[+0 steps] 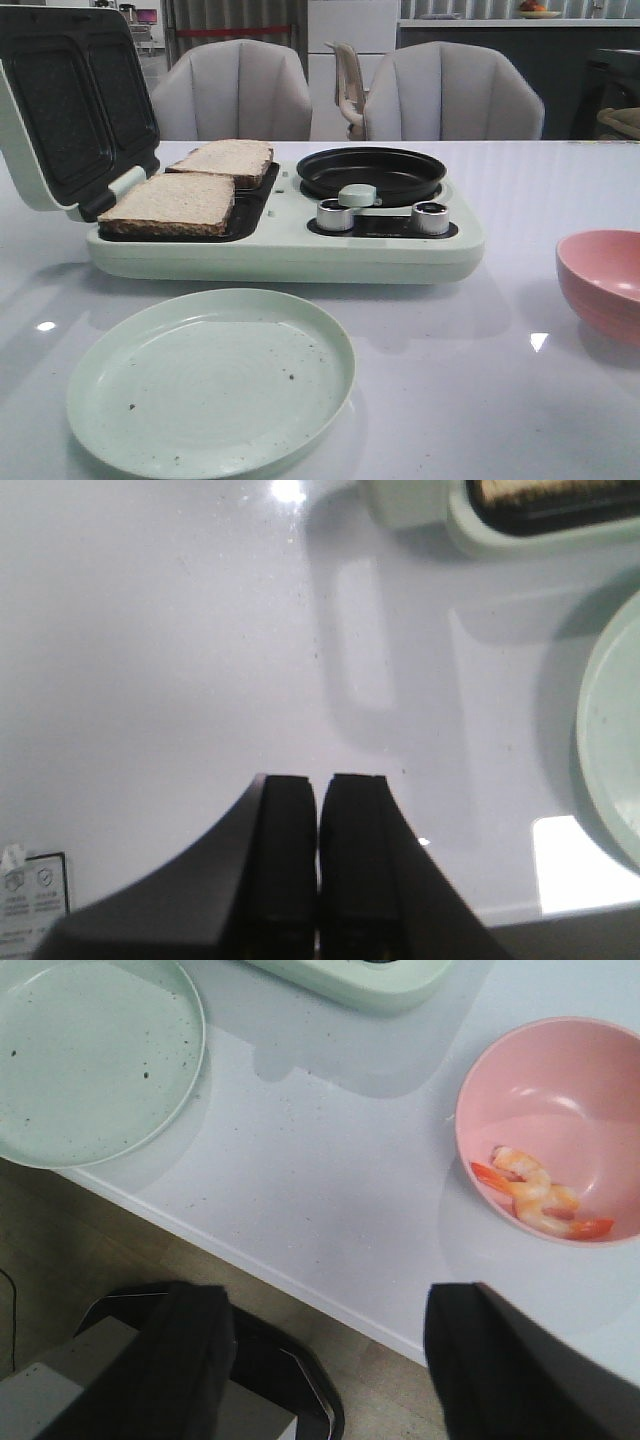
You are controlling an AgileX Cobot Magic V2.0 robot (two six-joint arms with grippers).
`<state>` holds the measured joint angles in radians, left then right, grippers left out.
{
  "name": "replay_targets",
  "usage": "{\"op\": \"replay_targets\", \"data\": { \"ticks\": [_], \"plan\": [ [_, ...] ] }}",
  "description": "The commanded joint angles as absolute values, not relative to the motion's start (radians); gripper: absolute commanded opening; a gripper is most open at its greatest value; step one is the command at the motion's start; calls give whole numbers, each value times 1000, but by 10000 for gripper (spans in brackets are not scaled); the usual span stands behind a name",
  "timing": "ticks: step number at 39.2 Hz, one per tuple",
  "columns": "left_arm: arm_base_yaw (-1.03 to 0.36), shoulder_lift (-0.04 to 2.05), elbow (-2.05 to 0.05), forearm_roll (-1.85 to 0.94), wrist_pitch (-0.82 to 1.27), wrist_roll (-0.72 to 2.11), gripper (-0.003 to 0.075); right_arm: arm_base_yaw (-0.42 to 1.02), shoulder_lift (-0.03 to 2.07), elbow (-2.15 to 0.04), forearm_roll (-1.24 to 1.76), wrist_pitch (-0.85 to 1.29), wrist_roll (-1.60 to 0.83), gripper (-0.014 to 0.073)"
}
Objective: Make breakfast with bread and shrimp
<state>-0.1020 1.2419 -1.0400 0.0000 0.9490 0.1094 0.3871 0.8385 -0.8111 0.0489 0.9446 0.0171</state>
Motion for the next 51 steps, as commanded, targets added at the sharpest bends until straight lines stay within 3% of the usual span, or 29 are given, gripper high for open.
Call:
{"op": "replay_targets", "data": {
  "ticks": [1,8,13,31,40,51],
  "plan": [
    [2,1276,-1124,-139,873,210,99,390,830,-839,43,889,17,525],
    [151,1389,-1284,-319,827,256,99,390,830,-839,43,889,17,525],
    [186,1489,-1414,-355,794,256,99,390,830,-839,43,889,17,525],
    [186,1823,-1729,-486,773,256,99,390,830,-839,43,889,17,525],
    [138,1837,-1748,-720,853,456,99,390,830,-839,43,889,17,525],
    [99,1819,-1765,-741,911,477,99,390,830,-839,43,889,17,525]
  ]
}}
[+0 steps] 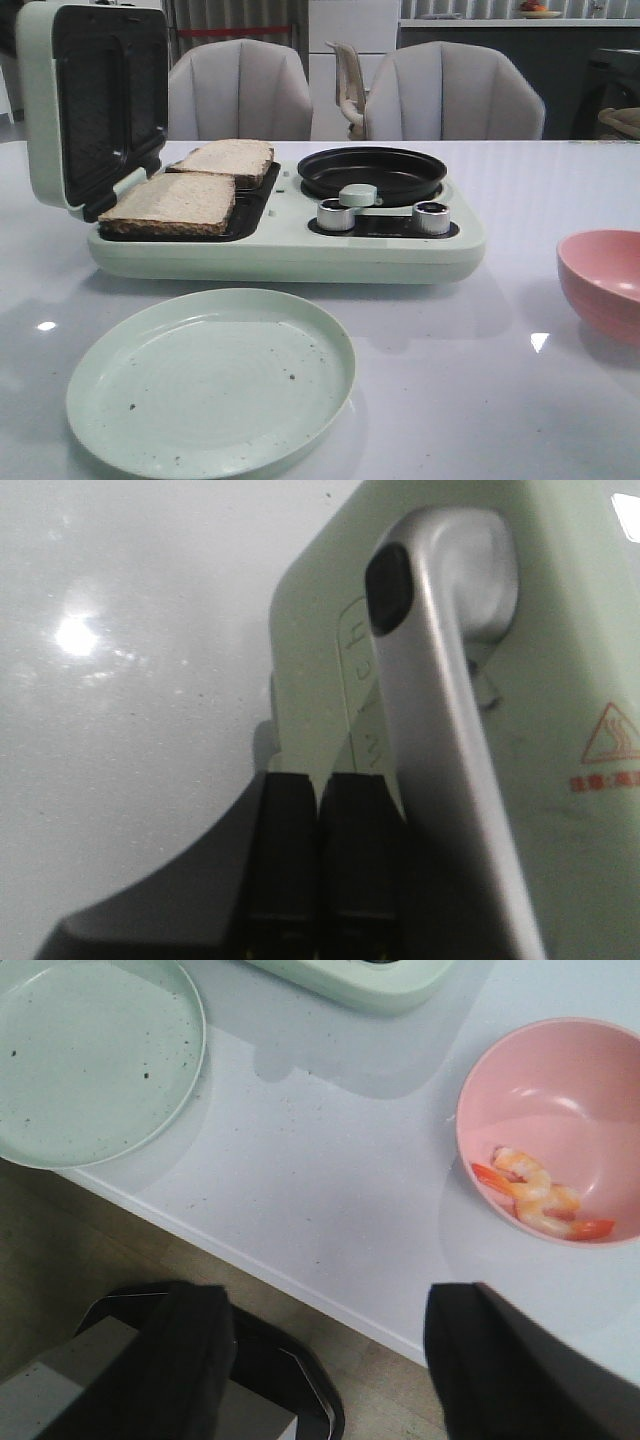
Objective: Make breakfast with bread and shrimp
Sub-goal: 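Push the sandwich-maker lid down closed over the bread with the left gripper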
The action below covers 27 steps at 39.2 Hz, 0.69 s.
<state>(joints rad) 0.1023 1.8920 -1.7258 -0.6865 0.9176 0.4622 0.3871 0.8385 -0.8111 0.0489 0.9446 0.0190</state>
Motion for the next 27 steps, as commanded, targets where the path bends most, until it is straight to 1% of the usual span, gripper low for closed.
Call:
{"op": "replay_targets", "data": {
  "ticks": [1,6,9,18,27],
  "plan": [
    [99,1814,-1765,-741,923,486,99,390,830,-839,43,889,17,525],
    [98,1767,-1749,-743,944,521,99,390,830,-839,43,889,17,525],
    [98,1708,-1702,-743,937,537,99,390,830,-839,43,889,17,525],
    [63,1484,-1455,-751,891,649,99,390,830,-839,43,889,17,525],
    [-44,1244,-1205,-751,869,705,100,390,830,-839,43,889,17,525]
  ]
}}
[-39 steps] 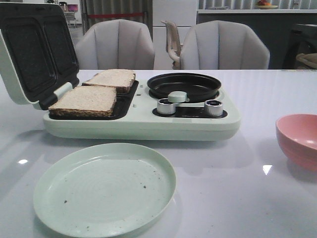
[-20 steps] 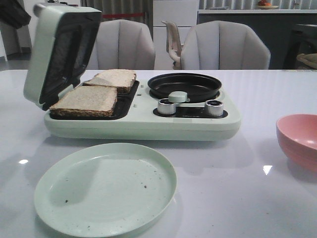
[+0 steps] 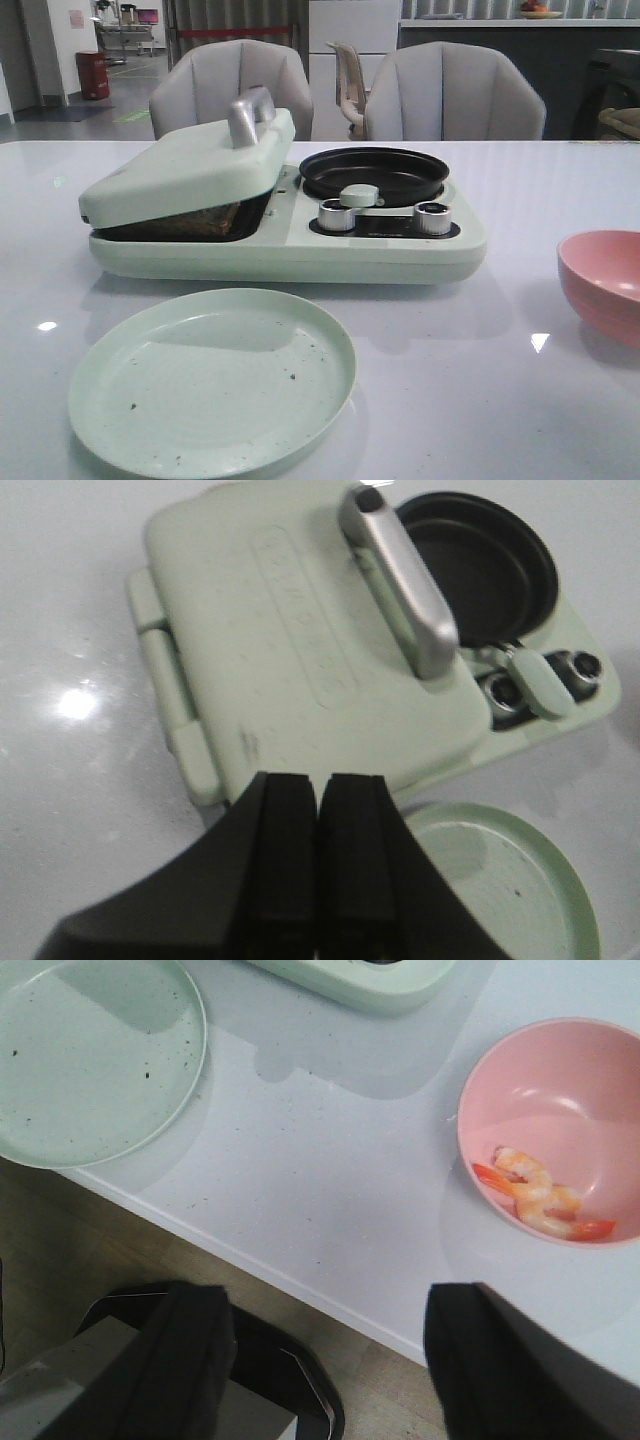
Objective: Make breakfast with bread and shrimp
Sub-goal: 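Push the sandwich-maker lid down closed over the bread with the left gripper, then grasp the pink bowl rim with the right gripper and lift it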
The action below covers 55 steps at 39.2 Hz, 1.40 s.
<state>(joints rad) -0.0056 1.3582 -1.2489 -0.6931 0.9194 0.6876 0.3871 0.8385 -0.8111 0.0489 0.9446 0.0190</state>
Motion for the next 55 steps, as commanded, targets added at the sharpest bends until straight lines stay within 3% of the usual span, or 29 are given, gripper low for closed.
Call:
{"op": "replay_targets", "data": {
  "ticks": [1,12,23,41,48,55],
  "plan": [
    [-57,1230,-1183,-748,864,705,100,390,830,-839,43,889,17,525],
    [-238,959,-972,-628,860,678,102,390,830,-839,43,889,17,525],
    [-265,741,-872,-175,862,254,101,390,830,-839,47,876,17,525],
    [-269,677,-810,-202,852,249,101,376,863,-844,31,824,18,525],
    [-304,677,-810,-204,824,249,101,262,972,-881,10,860,18,525],
    [-349,677,-810,-204,824,249,101,31,1120,-934,13,879,17,525]
  ]
}}
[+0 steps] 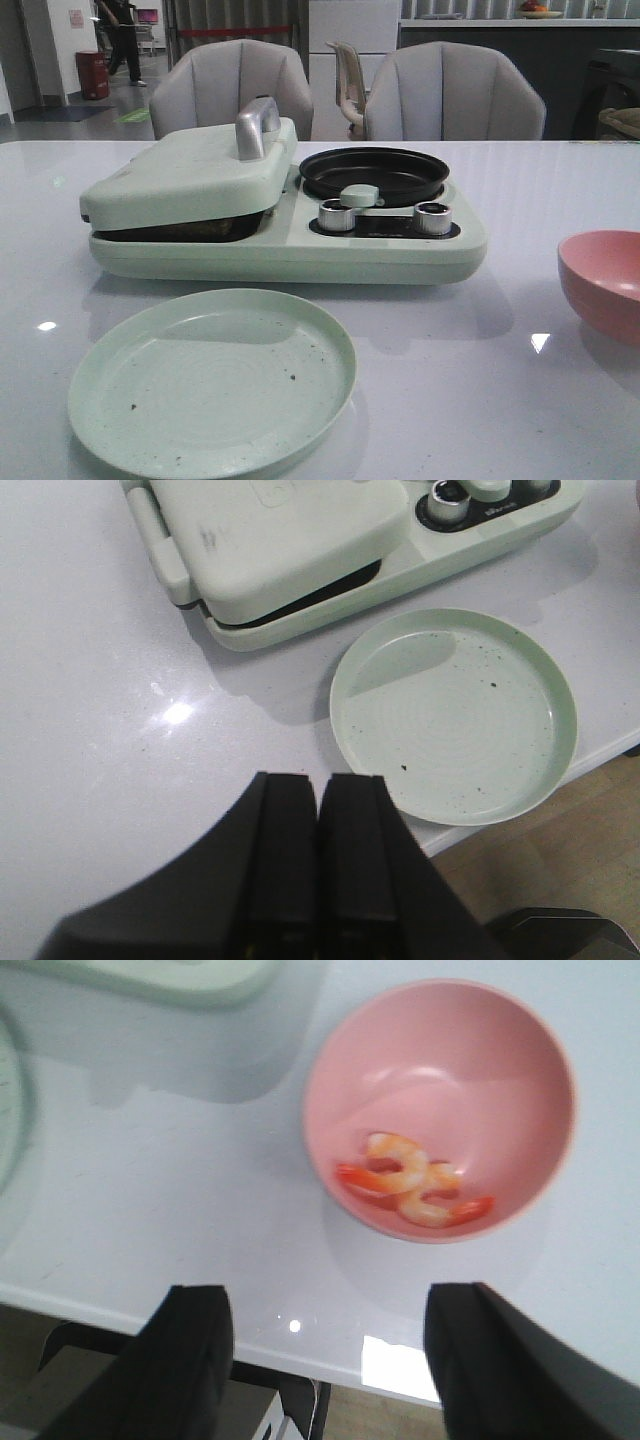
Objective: Make breakfast with bread and shrimp
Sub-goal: 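Grasp the pink bowl rim with the right gripper and lift it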
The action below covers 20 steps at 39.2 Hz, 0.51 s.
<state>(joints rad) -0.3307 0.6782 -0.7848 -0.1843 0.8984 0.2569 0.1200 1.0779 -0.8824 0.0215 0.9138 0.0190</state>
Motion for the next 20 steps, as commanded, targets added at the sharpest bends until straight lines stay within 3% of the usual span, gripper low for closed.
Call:
{"op": "replay_targets", "data": {
  "ticks": [1,8,20],
  "plan": [
    [-354,677,-810,-204,824,249,101,-7,1152,-942,13,874,17,525],
    [-354,677,-810,-204,824,249,101,-152,1372,-988,13,776,17,525],
    [-354,677,-810,-204,824,249,101,-159,1611,-1009,0,568,16,525]
  ]
}}
